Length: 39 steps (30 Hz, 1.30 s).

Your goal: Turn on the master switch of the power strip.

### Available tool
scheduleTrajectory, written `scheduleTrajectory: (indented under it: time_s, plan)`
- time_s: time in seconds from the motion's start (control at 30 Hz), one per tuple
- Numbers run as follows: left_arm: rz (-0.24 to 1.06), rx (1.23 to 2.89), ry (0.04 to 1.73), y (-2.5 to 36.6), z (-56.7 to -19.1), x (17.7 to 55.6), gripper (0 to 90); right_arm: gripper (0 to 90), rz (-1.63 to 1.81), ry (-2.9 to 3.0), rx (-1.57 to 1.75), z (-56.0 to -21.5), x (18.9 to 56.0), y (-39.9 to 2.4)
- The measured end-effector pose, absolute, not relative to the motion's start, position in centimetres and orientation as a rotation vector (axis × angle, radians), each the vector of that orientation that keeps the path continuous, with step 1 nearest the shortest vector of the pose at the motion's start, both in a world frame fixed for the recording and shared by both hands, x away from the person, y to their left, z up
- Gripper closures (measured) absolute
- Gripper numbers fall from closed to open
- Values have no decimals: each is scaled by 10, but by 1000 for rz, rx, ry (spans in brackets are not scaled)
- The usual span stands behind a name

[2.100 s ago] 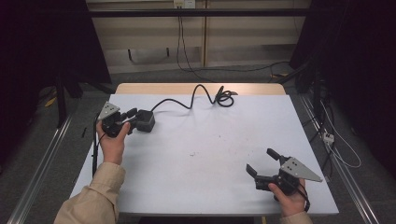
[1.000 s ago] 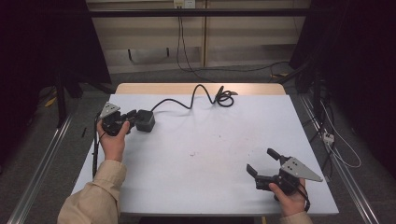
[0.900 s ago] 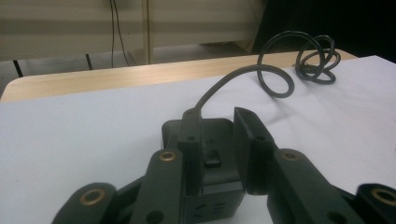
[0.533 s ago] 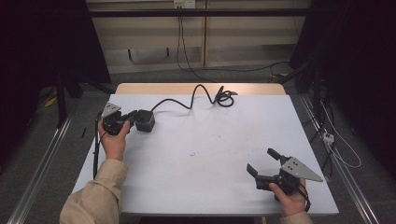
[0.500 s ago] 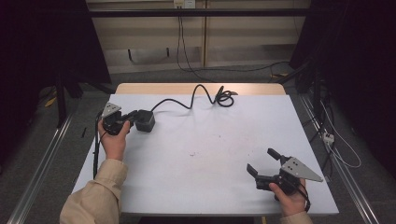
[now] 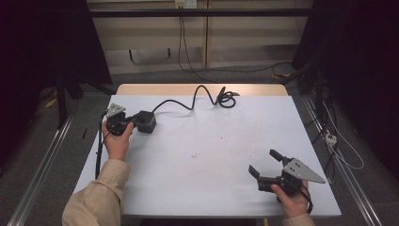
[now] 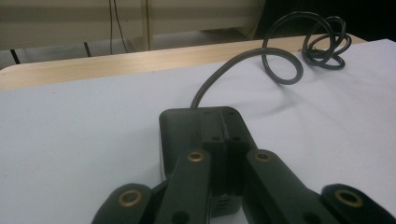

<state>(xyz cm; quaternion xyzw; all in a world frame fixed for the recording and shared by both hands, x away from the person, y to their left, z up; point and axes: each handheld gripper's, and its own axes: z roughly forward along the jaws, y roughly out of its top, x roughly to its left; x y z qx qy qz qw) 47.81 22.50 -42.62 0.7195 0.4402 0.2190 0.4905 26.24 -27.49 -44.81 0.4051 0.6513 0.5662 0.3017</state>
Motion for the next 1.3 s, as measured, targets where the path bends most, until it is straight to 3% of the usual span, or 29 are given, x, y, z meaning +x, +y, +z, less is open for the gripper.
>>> scheduleTrajectory:
  time_s: [1.3]
  plan:
    - [534, 1769, 1105, 220, -431, 483, 900, 28, 1498, 1732, 1061, -448, 262, -277]
